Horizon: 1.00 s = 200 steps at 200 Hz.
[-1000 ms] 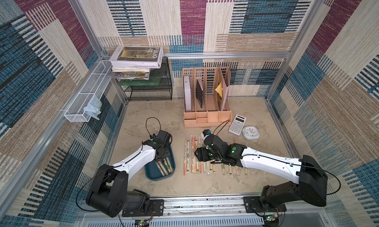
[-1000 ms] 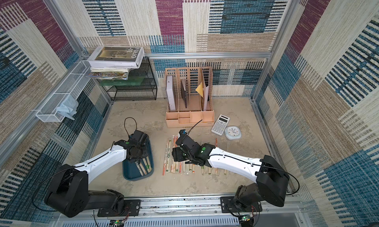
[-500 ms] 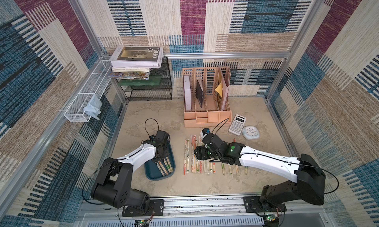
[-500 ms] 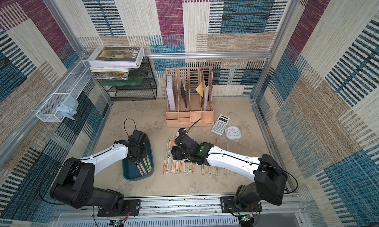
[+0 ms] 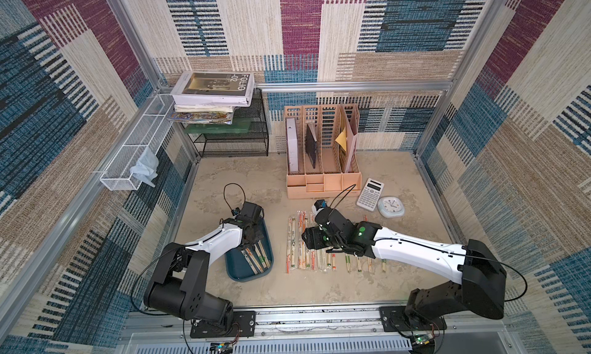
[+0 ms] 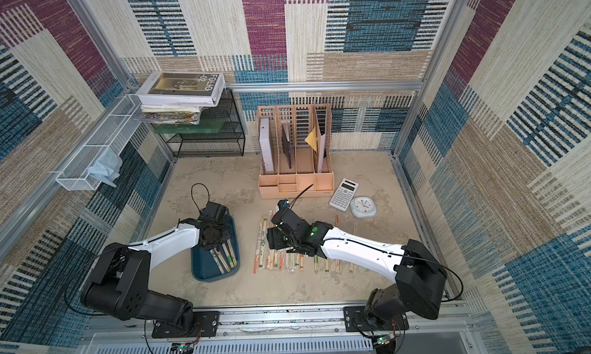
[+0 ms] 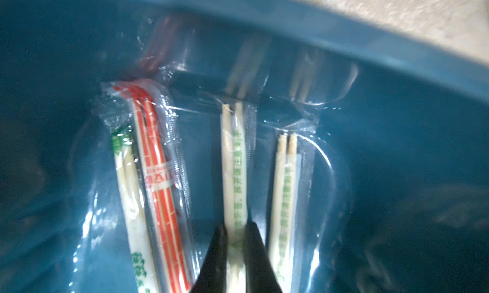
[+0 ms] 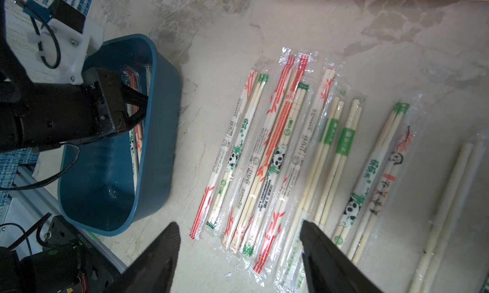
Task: Take the paired disposable chopsticks out of the storage box
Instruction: Pick up the paired disposable chopsticks from the storage box.
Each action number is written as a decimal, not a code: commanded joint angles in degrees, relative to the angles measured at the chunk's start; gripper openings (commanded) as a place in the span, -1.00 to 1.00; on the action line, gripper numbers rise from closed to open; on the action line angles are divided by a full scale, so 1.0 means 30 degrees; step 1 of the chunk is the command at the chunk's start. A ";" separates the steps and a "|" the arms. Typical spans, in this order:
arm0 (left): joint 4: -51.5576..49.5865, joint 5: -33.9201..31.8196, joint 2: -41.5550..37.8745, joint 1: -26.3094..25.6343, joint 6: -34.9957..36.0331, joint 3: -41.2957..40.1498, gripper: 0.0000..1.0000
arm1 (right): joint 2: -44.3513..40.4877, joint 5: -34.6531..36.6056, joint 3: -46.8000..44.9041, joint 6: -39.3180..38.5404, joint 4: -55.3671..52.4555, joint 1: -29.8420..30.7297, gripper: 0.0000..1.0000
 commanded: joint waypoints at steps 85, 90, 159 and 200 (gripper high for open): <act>-0.4079 -0.0634 -0.3777 0.0034 0.1093 0.1537 -0.93 | 0.0151 0.0170 0.0077 -0.0135 -0.0141 -0.0012 0.50; -0.4178 -0.0638 -0.3968 0.0033 0.1187 0.1641 -0.93 | 0.0143 0.0152 0.0076 -0.0135 -0.0144 -0.0021 0.50; -0.5094 0.1401 -0.4848 -0.0192 0.3044 0.3899 -0.98 | 0.0143 0.0091 0.0020 -0.0252 -0.0054 -0.0330 0.50; -0.5101 0.1644 -0.3639 -0.2036 0.3412 0.5285 -0.97 | -0.0227 0.0077 -0.0272 -0.0337 -0.0071 -0.0842 0.50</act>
